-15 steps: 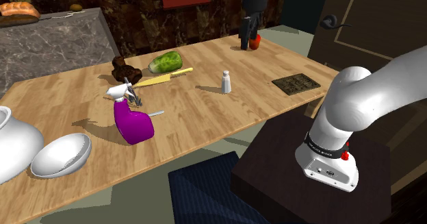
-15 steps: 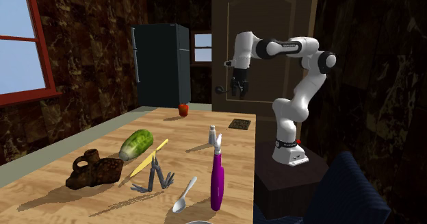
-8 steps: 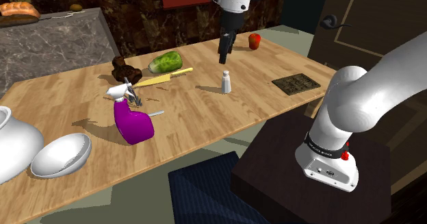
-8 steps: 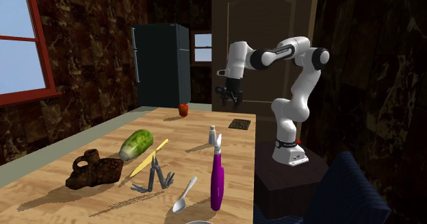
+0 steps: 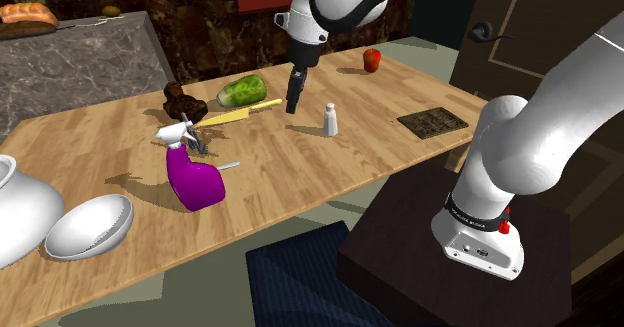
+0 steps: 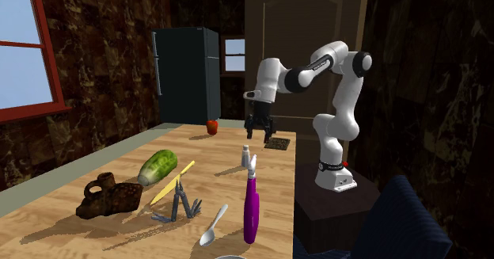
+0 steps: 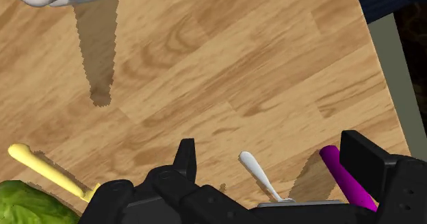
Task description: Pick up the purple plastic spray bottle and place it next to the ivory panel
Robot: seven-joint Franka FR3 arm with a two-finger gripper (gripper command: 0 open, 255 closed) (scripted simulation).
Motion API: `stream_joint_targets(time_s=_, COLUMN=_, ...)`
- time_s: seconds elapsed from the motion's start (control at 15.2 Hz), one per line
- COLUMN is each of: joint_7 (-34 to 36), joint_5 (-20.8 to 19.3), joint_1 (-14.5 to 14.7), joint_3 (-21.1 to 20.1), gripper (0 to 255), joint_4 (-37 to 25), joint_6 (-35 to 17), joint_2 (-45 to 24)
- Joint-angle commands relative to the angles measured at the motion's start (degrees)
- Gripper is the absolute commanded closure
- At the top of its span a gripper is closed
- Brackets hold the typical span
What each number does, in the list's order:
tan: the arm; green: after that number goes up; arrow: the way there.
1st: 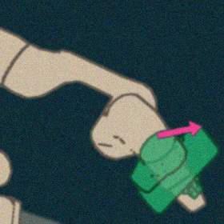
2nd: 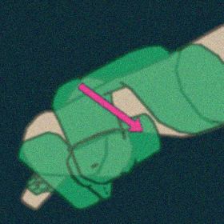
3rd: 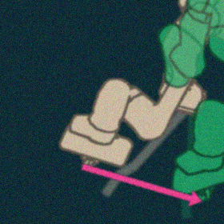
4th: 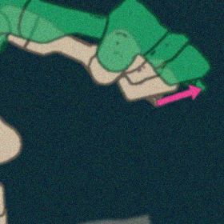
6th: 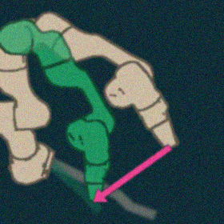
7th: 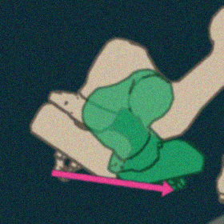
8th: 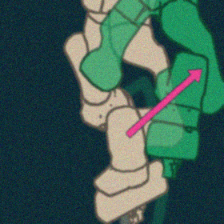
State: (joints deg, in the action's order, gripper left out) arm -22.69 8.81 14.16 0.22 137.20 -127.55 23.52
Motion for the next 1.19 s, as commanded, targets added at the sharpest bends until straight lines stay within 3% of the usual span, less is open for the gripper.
stream_joint_targets(time_s=0.0, joint_7=-3.1, joint_5=1.9, joint_1=1.7, joint_3=0.2, gripper=0, joint_4=-1.0, joint_6=-3.4, joint_2=-3.1)
stream_joint_targets(time_s=0.53, joint_7=-15.9, joint_5=10.8, joint_1=8.5, joint_3=-0.5, gripper=0, joint_4=-6.5, joint_6=-13.9, joint_2=-14.7)
stream_joint_targets(time_s=1.12, joint_7=-32.1, joint_5=22.1, joint_1=13.7, joint_3=-3.9, gripper=0, joint_4=-15.7, joint_6=-20.9, joint_2=-26.7)
